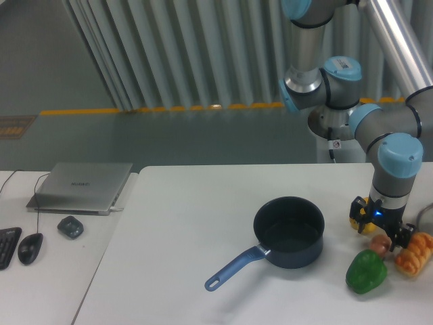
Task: Pick up the egg
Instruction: 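Close the gripper fingers on the brown egg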
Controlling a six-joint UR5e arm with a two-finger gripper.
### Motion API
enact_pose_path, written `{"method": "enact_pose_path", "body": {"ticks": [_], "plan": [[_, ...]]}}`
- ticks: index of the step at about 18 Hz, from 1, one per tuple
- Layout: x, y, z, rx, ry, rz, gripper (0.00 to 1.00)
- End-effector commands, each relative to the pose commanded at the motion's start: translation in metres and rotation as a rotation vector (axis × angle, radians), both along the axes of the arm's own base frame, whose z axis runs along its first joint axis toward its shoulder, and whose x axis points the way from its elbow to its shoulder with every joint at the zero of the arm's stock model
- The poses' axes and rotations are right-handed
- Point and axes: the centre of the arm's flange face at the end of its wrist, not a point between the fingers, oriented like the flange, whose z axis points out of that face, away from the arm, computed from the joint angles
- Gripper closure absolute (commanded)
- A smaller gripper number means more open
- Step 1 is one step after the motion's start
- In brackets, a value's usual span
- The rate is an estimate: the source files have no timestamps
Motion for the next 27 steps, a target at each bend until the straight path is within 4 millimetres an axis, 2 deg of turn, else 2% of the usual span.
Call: {"method": "enact_pose_path", "body": {"ticks": [4,11,13,18,19,20,23,27], "plan": [[0.001,0.003,-0.007,-0.005,-0.006,-0.006,0.16],[-0.002,0.005,0.004,0.006,0.009,-0.008,0.57],[-0.001,0.006,0.004,0.005,0.008,-0.011,0.63],[-0.001,0.005,0.006,0.008,0.012,-0.011,0.67],[-0.001,0.005,0.006,0.007,0.011,-0.009,0.70],[0.000,0.005,0.004,0.004,0.009,-0.011,0.81],[0.000,0.005,0.003,0.004,0.007,-0.014,0.81],[-0.003,0.003,0.026,0.014,0.021,-0.011,0.81]]}}
